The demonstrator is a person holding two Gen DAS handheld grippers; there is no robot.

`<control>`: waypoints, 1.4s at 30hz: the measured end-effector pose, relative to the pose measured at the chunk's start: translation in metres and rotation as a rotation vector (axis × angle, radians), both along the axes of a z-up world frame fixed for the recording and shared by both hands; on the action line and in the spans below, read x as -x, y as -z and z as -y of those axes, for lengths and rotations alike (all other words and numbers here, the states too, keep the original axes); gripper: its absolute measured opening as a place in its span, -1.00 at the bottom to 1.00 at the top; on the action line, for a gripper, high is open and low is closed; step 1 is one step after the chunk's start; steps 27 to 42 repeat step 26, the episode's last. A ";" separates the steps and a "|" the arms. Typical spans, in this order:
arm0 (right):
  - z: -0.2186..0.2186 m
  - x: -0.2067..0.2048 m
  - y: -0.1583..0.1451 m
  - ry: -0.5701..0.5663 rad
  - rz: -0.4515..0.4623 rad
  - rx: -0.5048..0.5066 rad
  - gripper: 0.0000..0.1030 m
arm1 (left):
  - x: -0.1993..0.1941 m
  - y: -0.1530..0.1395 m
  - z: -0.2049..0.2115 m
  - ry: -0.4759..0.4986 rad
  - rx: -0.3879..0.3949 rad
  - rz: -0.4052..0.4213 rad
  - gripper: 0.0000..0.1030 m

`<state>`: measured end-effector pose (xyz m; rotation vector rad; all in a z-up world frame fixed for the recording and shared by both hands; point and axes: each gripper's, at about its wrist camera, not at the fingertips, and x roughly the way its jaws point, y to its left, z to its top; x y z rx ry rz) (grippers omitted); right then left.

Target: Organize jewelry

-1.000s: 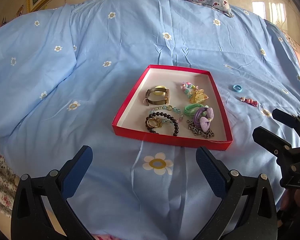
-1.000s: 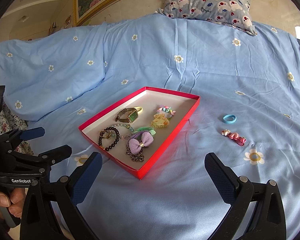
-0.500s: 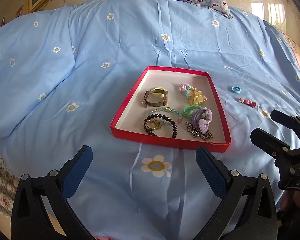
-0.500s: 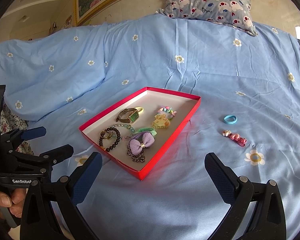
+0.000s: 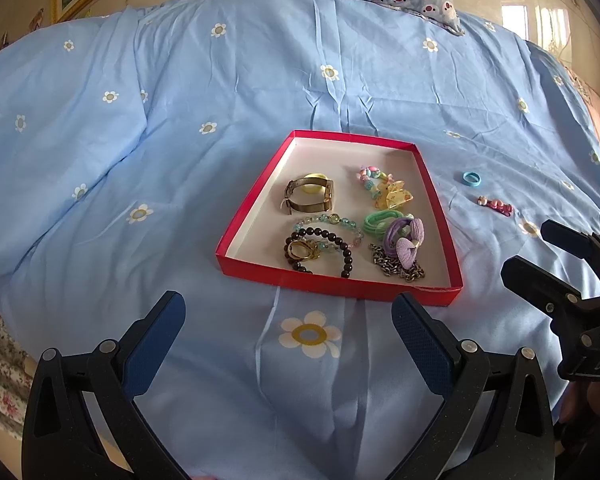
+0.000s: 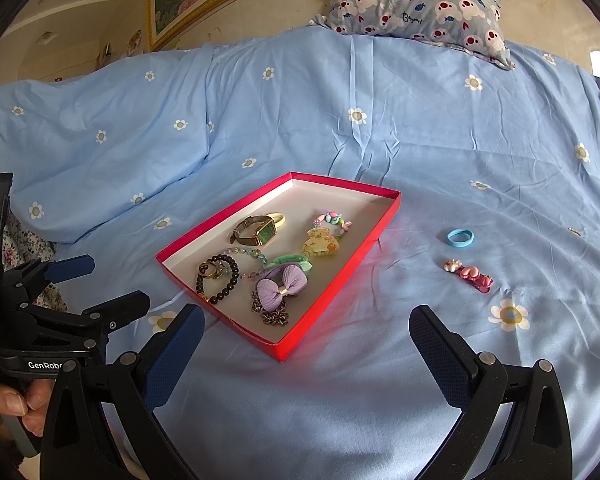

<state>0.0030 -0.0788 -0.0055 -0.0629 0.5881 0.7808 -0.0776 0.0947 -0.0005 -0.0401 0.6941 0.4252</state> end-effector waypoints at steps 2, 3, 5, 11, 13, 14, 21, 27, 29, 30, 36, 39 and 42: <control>-0.001 0.000 0.000 0.001 -0.003 0.002 1.00 | 0.000 0.000 0.000 0.000 -0.001 -0.001 1.00; -0.001 0.000 0.000 0.001 -0.004 0.002 1.00 | -0.001 0.001 0.000 0.002 0.001 -0.001 1.00; -0.001 -0.001 0.001 0.001 -0.008 0.002 1.00 | -0.003 0.002 0.000 0.005 0.003 -0.002 1.00; -0.003 -0.002 0.000 -0.001 -0.014 0.002 1.00 | -0.005 0.002 -0.001 0.010 0.006 -0.002 1.00; -0.003 -0.003 0.001 -0.001 -0.017 0.002 1.00 | -0.005 0.003 0.000 0.009 0.007 -0.003 1.00; -0.003 -0.003 0.001 -0.001 -0.017 0.002 1.00 | -0.005 0.002 0.000 0.009 0.007 -0.003 1.00; -0.005 -0.008 0.003 0.001 -0.034 0.005 1.00 | -0.011 0.003 -0.003 0.013 0.020 -0.006 1.00; -0.007 -0.013 0.007 0.004 -0.055 0.014 1.00 | -0.017 0.002 -0.005 0.022 0.029 -0.003 1.00; -0.007 -0.013 0.007 0.004 -0.055 0.014 1.00 | -0.017 0.002 -0.005 0.022 0.029 -0.003 1.00; -0.007 -0.013 0.007 0.004 -0.055 0.014 1.00 | -0.017 0.002 -0.005 0.022 0.029 -0.003 1.00; -0.007 -0.013 0.007 0.004 -0.055 0.014 1.00 | -0.017 0.002 -0.005 0.022 0.029 -0.003 1.00; -0.007 -0.013 0.007 0.004 -0.055 0.014 1.00 | -0.017 0.002 -0.005 0.022 0.029 -0.003 1.00; -0.007 -0.013 0.007 0.004 -0.055 0.014 1.00 | -0.017 0.002 -0.005 0.022 0.029 -0.003 1.00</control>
